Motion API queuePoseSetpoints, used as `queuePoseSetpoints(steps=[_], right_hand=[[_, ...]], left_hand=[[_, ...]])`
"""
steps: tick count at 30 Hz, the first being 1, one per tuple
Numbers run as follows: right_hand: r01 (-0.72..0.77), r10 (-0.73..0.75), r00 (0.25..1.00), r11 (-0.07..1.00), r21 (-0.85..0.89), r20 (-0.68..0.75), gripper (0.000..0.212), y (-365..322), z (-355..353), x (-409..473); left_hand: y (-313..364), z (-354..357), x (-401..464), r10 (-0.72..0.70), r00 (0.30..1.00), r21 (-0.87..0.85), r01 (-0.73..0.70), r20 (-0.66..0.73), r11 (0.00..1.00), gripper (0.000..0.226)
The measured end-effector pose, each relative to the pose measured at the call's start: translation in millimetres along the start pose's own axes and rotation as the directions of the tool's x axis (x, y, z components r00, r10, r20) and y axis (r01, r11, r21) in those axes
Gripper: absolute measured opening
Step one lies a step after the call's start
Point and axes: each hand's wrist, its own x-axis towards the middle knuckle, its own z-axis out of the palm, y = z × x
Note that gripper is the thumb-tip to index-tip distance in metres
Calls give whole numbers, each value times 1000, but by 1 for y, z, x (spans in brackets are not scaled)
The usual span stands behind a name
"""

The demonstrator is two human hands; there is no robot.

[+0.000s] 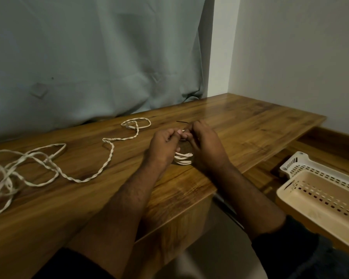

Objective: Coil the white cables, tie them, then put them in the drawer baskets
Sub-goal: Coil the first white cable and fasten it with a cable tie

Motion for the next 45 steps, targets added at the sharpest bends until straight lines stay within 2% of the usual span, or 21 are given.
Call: queuePoseSetpoints(steps=[6,10,13,15,17,22,26,31,36,39,43,45], right_hand=[[-131,147,988,963,234,-54,14,-4,-3,0],[-185,211,977,916,357,-34,14,-2,-6,1],[-226,283,958,842,489,-43,7,1,-9,2],[-234,317,947,793,562,-52,13,3,-9,2],[-245,339,940,766,594,-48,10,6,-10,3],[-265,369,927,771,579,-67,13,14,-9,6],[-267,408,910,719,642,-79,17,15,-10,7],[-234,359,930,736,635,-74,13,14,-9,7],[-213,315,948,720,661,-37,8,13,-8,5],[-184,287,954,792,583,-89,22,13,-7,4],[-76,151,978,899,431,-143,12,16,-7,4],[-35,85,987,943,332,-136,17,17,-4,5]], left_hand=[[9,1,-3,103,995,170,-102,2,980,23],[16,2,-7,158,987,184,-159,21,970,24],[19,3,-9,197,978,217,-206,62,954,26],[20,5,-9,203,976,251,-218,82,943,27],[20,5,-9,197,976,275,-214,88,937,26],[26,6,-12,224,966,302,-254,131,919,24],[27,8,-14,270,942,357,-325,197,875,23],[29,8,-17,272,950,397,-312,153,863,38],[30,5,-18,211,972,357,-235,104,904,52],[31,5,-18,207,971,369,-236,118,899,53],[34,4,-19,219,969,391,-246,114,887,52],[36,2,-19,235,965,403,-262,118,877,50]])
